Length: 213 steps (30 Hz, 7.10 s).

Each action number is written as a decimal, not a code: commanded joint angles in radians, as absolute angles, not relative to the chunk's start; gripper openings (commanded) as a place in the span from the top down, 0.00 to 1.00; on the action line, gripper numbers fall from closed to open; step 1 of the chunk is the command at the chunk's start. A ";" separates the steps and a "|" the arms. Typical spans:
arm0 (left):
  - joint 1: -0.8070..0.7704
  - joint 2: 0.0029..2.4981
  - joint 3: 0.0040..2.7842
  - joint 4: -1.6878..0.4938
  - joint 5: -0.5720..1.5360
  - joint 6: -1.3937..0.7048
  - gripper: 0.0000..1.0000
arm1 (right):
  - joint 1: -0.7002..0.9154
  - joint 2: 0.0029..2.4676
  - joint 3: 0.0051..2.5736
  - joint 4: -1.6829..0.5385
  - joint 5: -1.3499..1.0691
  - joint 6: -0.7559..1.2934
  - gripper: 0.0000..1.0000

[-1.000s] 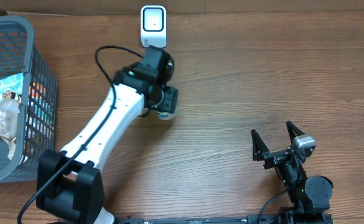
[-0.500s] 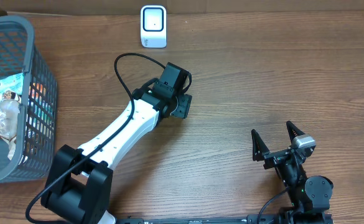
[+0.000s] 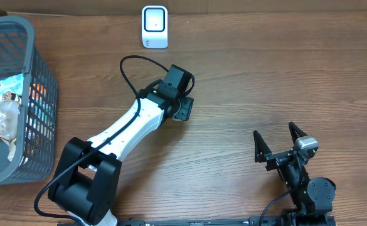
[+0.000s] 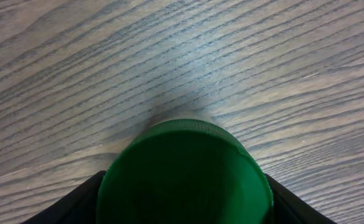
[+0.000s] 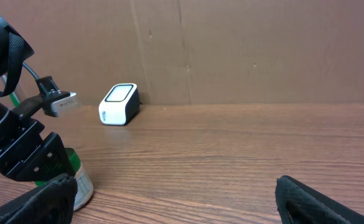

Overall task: Scan the item barcode
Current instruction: 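Lower the jar onto the table center and open the left gripper, then reach the left gripper into the basket and grasp the clear snack bag, then carry the snack bag out and set it left of the jar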

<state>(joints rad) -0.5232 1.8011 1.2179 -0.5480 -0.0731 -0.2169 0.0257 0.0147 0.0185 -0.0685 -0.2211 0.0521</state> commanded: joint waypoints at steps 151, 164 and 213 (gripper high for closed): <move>0.603 2.135 2.260 -1.493 -0.262 -0.293 0.96 | 0.020 0.003 0.008 -0.062 -0.222 0.056 0.00; 0.451 1.806 2.379 -1.515 -0.239 -0.292 0.96 | 0.020 0.003 0.008 -0.062 -0.222 0.056 0.00; -0.330 1.681 1.271 -1.005 -0.108 -0.377 0.96 | 0.020 0.003 0.008 -0.062 -0.222 0.056 0.00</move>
<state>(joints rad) -0.3222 1.6867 1.3094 -1.0348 -0.1650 -0.3901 0.0257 0.0147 0.0185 -0.0685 -0.2207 0.0521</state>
